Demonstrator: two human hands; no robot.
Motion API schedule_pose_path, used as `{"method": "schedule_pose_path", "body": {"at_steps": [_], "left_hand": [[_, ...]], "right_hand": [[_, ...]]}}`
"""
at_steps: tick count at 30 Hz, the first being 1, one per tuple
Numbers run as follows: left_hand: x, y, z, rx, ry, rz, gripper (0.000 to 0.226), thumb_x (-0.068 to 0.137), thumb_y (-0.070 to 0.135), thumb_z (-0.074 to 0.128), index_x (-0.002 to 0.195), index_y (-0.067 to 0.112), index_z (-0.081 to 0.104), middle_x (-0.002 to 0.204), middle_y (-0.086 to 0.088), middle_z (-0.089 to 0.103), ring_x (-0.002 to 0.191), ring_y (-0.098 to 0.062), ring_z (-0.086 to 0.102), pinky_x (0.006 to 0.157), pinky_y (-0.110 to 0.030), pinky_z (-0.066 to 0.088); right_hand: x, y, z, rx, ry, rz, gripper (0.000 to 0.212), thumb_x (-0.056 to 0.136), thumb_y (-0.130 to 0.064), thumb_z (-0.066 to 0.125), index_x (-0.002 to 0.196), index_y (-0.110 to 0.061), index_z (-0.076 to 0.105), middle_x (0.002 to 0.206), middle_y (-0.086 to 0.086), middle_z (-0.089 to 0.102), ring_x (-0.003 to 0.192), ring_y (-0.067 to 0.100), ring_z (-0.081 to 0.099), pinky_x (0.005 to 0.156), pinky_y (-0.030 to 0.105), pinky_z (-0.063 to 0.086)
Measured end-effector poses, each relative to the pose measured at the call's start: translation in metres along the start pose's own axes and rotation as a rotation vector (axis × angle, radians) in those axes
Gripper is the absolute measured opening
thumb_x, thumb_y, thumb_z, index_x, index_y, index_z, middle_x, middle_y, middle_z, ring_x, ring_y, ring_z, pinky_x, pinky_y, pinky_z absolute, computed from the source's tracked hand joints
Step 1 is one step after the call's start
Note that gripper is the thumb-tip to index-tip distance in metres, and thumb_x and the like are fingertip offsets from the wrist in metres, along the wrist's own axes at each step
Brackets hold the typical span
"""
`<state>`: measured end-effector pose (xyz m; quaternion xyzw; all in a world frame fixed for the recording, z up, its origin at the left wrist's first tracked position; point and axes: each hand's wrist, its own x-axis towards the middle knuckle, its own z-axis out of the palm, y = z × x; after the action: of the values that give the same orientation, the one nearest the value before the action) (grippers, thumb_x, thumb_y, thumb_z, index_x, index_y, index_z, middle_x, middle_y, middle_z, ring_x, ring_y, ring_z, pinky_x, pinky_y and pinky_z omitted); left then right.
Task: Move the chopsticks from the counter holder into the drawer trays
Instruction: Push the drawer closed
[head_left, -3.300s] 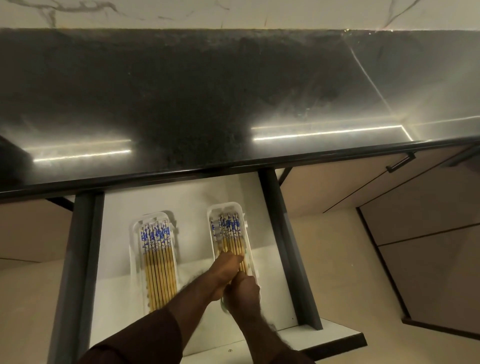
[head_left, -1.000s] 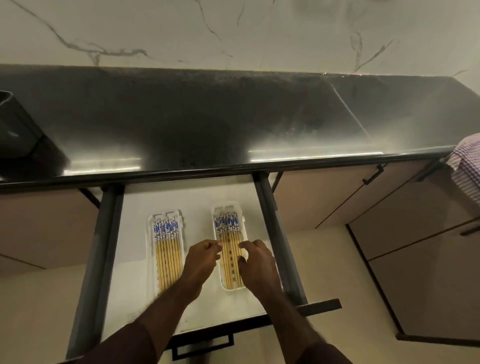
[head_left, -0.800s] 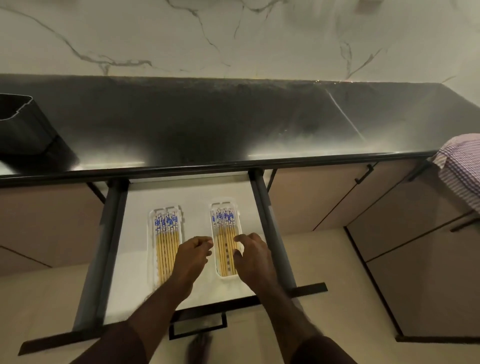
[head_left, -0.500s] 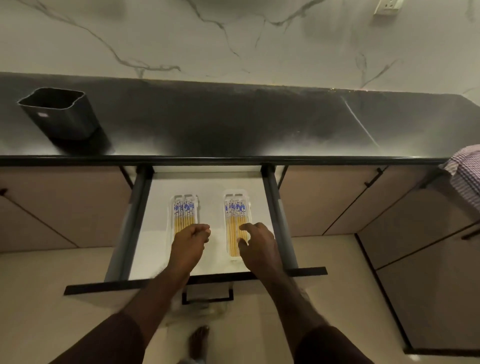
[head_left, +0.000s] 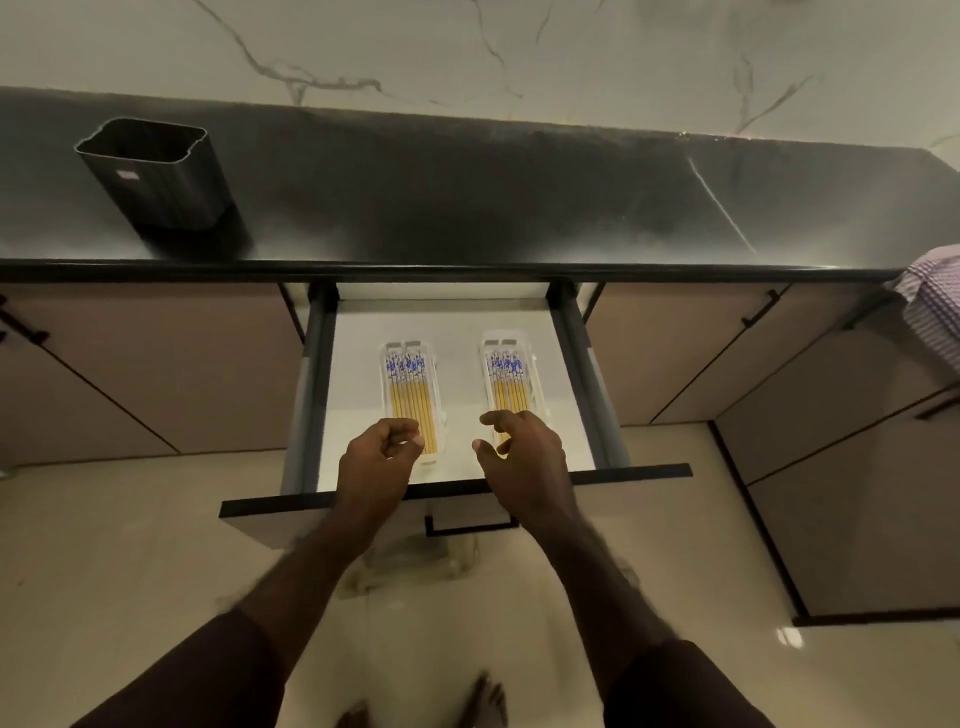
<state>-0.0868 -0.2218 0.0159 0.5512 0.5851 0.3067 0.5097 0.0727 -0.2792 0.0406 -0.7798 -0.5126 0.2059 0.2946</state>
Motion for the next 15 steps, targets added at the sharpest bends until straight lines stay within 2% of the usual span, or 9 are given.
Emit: {"method": "schedule_pose_path", "body": {"at_steps": [3,7,11,15], "left_hand": [[-0.007,-0.013,-0.019,0.018,-0.065,0.053,0.019,0.093,0.015,0.060,0.112,0.013,0.063,0.113,0.000,0.066,0.104,-0.016,0.063,0.091,-0.032,0.054],[-0.014,-0.027,-0.038,0.006,-0.113,0.072,0.021,0.094,0.014,0.059,0.114,0.012,0.063,0.111,0.001,0.065,0.101,-0.011,0.061,0.086,-0.024,0.051],[-0.020,-0.034,-0.047,0.011,-0.154,0.099,0.023,0.093,0.012,0.060,0.115,0.010,0.063,0.112,-0.003,0.067,0.102,-0.013,0.062,0.085,-0.019,0.049],[-0.023,-0.037,-0.051,0.032,-0.168,0.135,0.021,0.092,0.011,0.061,0.113,0.009,0.064,0.113,-0.006,0.067,0.106,-0.018,0.063,0.091,-0.025,0.051]], "right_hand": [[-0.024,-0.011,0.018,0.014,0.014,0.084,0.033,0.090,-0.026,0.068,0.122,-0.019,0.064,0.118,0.000,0.065,0.090,0.011,0.065,0.078,0.022,0.052],[-0.055,-0.014,0.039,0.028,0.008,0.233,0.024,0.088,-0.026,0.069,0.111,-0.018,0.068,0.103,-0.004,0.068,0.090,0.008,0.063,0.081,0.024,0.054],[-0.078,-0.009,0.058,0.146,0.026,0.424,0.011,0.087,-0.026,0.070,0.096,-0.022,0.068,0.090,-0.009,0.066,0.085,0.006,0.062,0.072,0.018,0.050],[-0.085,-0.001,0.077,0.323,0.005,0.647,0.028,0.085,-0.034,0.072,0.107,-0.020,0.064,0.096,0.000,0.067,0.089,0.017,0.065,0.081,0.039,0.060]]}}
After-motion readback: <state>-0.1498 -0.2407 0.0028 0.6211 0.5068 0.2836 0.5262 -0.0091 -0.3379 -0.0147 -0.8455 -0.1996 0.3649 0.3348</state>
